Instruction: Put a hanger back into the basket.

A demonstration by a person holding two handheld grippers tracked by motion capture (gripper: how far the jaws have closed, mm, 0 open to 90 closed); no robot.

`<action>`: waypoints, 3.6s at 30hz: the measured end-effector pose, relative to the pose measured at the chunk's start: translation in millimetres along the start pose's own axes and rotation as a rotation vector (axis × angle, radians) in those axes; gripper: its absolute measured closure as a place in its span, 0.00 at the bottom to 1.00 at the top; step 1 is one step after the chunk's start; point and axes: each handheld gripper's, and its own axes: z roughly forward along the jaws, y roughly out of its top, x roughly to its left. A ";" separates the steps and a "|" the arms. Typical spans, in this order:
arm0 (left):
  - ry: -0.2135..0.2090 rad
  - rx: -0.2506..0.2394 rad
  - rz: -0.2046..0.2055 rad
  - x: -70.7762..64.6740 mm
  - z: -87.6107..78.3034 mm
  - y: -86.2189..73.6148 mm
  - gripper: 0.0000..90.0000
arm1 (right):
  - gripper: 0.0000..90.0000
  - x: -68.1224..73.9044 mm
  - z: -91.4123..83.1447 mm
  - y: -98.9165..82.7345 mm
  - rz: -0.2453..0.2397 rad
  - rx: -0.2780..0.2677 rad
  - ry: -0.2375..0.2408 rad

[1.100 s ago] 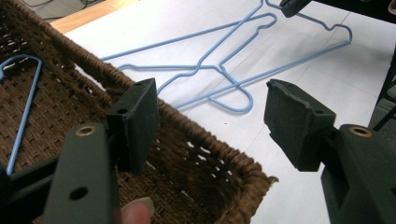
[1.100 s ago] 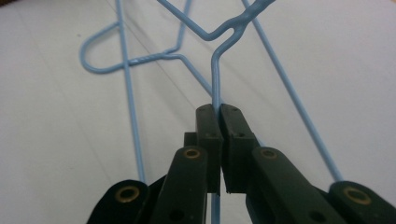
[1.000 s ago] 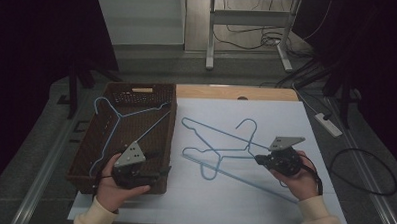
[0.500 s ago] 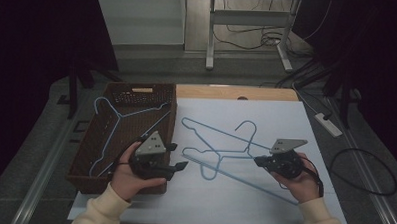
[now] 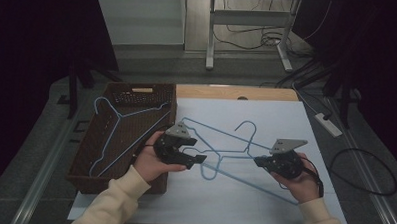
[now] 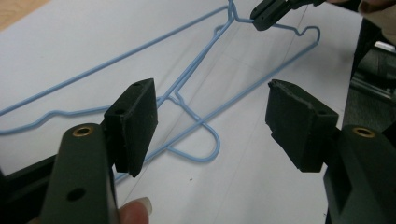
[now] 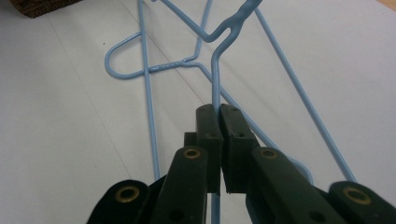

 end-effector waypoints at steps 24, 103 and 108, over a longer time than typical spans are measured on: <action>-0.012 0.091 0.062 6.1 37.3 14.0 0.39 | 0.98 12.7 -9.2 10.0 -0.029 -0.038 0.090; 0.134 -0.015 0.238 -26.1 18.3 33.5 0.96 | 0.46 -9.2 -58.4 -17.9 0.154 -0.371 -0.150; 0.136 -0.043 0.203 -22.9 7.5 32.8 0.96 | 0.44 -9.7 -56.9 -21.8 0.170 -0.369 -0.155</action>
